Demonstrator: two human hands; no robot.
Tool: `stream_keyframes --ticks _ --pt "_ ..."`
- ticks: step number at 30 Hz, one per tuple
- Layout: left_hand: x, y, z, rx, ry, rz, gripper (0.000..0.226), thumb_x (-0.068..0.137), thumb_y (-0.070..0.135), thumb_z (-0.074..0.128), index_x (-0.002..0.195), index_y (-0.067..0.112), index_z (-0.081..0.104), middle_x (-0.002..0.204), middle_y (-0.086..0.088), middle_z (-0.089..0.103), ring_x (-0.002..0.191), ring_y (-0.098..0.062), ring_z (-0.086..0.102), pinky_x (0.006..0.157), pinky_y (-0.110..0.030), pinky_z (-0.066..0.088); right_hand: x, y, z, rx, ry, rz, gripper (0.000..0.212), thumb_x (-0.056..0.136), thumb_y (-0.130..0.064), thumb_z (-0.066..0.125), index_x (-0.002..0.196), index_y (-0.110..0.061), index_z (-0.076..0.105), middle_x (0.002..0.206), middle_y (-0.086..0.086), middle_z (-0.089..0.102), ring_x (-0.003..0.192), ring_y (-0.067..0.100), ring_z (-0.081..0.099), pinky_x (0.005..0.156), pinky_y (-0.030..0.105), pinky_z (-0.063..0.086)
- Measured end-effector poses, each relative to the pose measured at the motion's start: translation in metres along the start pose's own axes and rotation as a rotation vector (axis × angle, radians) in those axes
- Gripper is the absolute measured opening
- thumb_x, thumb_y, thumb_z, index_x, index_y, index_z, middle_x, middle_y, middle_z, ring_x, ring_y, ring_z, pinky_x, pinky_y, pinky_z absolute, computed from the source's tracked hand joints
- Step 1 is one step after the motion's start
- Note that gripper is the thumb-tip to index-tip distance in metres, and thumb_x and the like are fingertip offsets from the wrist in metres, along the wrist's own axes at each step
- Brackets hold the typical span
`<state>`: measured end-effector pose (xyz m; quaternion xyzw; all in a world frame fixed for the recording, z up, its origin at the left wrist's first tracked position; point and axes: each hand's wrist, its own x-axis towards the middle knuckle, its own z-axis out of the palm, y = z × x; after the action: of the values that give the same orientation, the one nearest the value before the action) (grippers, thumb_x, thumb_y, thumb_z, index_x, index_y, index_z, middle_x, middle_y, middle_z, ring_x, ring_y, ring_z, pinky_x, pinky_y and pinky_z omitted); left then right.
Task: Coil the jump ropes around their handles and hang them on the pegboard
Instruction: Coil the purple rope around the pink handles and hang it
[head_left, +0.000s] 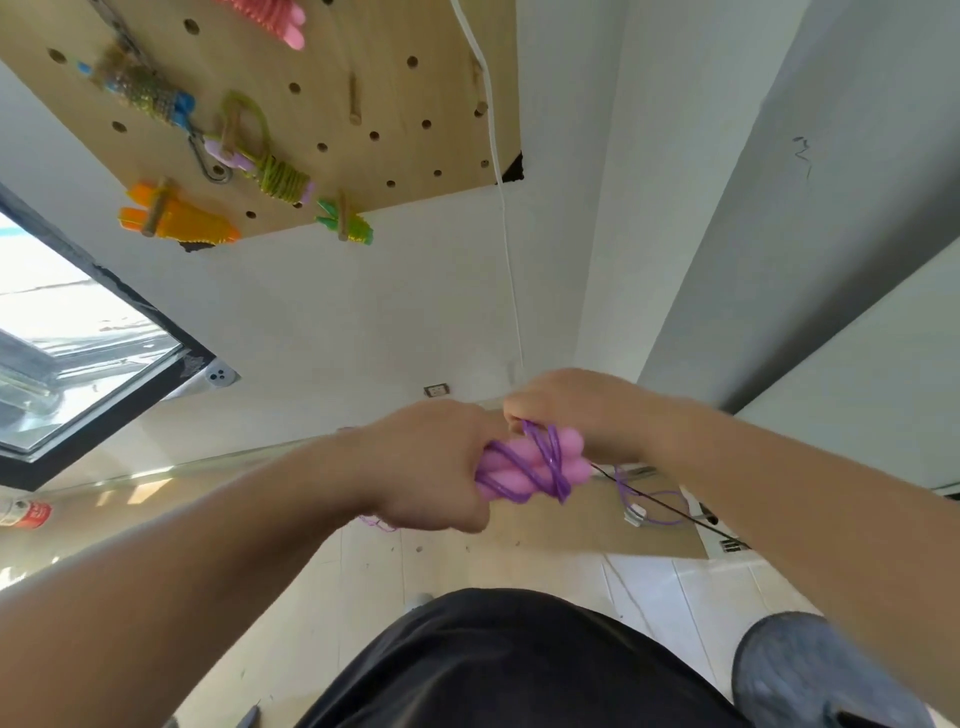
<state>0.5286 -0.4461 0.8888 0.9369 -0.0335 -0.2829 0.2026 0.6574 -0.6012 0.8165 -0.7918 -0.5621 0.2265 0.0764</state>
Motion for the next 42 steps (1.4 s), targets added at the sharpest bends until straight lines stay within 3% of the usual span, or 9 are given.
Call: stream_keyframes --ticks 7,13,17,22,25,28,34,37,42 --pt "0.033 -0.030 0.014 0.455 0.057 -0.339 0.003 0.082 0.019 0.054 0.084 0.020 0.054 0.078 0.004 0.053 0.073 -0.021 0.054 0.063 -0.029 0.043 0.033 -0.031 -0.043 -0.289 0.048 0.025 0.018 0.097 -0.012 0.044 0.080 -0.020 0.043 0.069 -0.003 0.041 0.060 0.019 0.041 0.052 0.033 0.028" --pt "0.045 -0.065 -0.009 0.089 0.383 -0.490 0.010 0.077 0.017 0.058 0.077 0.020 0.049 0.075 0.001 0.055 0.064 -0.020 0.053 0.052 -0.027 0.035 0.014 -0.045 -0.007 0.080 0.338 0.147 0.030 0.108 -0.043 0.028 0.094 -0.019 0.040 0.077 -0.001 0.051 0.072 0.027 0.052 0.064 0.039 0.037" --pt "0.037 -0.056 -0.011 -0.561 0.528 -0.417 0.020 0.072 -0.003 0.063 0.069 0.011 0.050 0.057 0.000 0.044 0.045 -0.019 0.037 0.042 -0.019 0.029 -0.004 -0.030 0.022 0.375 0.480 0.196 0.030 0.108 -0.035 0.032 0.097 -0.021 0.056 0.074 -0.009 0.057 0.070 0.019 0.053 0.068 0.039 0.043" --pt "0.010 -0.018 -0.010 -0.827 0.257 -0.128 0.017 0.053 0.000 0.059 0.052 0.014 0.051 0.051 0.007 0.043 0.053 -0.020 0.041 0.054 -0.028 0.034 -0.017 -0.002 0.046 0.476 0.448 0.100 0.031 0.107 -0.043 0.032 0.089 -0.026 0.052 0.075 -0.009 0.060 0.070 0.012 0.054 0.069 0.041 0.047" --pt "0.010 -0.009 -0.007 -0.621 0.057 -0.021 0.021 0.057 0.001 0.062 0.062 0.010 0.044 0.056 -0.002 0.040 0.052 -0.019 0.038 0.057 -0.030 0.032 -0.013 0.009 0.030 0.459 0.341 0.015 0.021 0.098 -0.044 0.037 0.092 -0.033 0.054 0.079 -0.026 0.061 0.073 0.003 0.052 0.070 0.026 0.044" --pt "0.015 -0.010 -0.002 -0.256 -0.093 -0.044 0.027 0.069 0.004 0.069 0.068 0.013 0.043 0.055 0.004 0.040 0.049 -0.014 0.037 0.052 -0.027 0.031 -0.001 0.019 -0.006 -0.005 0.107 -0.074 0.032 0.096 -0.051 0.035 0.093 -0.027 0.055 0.078 -0.007 0.051 0.075 0.015 0.050 0.068 0.032 0.034" --pt "0.042 -0.015 0.024 0.514 -0.065 -0.158 0.006 0.078 0.017 0.056 0.083 0.017 0.059 0.073 0.002 0.054 0.063 -0.019 0.050 0.055 -0.029 0.041 0.030 -0.008 -0.055 -0.314 -0.100 -0.016 0.034 0.102 -0.038 0.052 0.072 -0.022 0.045 0.071 -0.006 0.049 0.063 0.016 0.047 0.058 0.032 0.035" --pt "0.058 -0.035 0.026 0.408 0.028 -0.321 0.010 0.076 0.017 0.054 0.083 0.018 0.061 0.073 0.003 0.062 0.063 -0.017 0.058 0.055 -0.026 0.045 0.040 -0.029 -0.052 -0.302 0.002 0.026 0.031 0.095 -0.023 0.054 0.066 -0.019 0.044 0.069 0.001 0.050 0.061 0.022 0.047 0.051 0.030 0.031" --pt "0.058 -0.062 -0.002 -0.050 0.354 -0.432 0.013 0.072 0.013 0.059 0.067 0.017 0.048 0.058 0.001 0.050 0.048 -0.021 0.048 0.049 -0.024 0.035 0.023 -0.043 -0.027 0.048 0.276 0.161 0.040 0.105 -0.046 0.036 0.080 -0.018 0.047 0.072 -0.003 0.046 0.066 0.023 0.049 0.057 0.035 0.031"
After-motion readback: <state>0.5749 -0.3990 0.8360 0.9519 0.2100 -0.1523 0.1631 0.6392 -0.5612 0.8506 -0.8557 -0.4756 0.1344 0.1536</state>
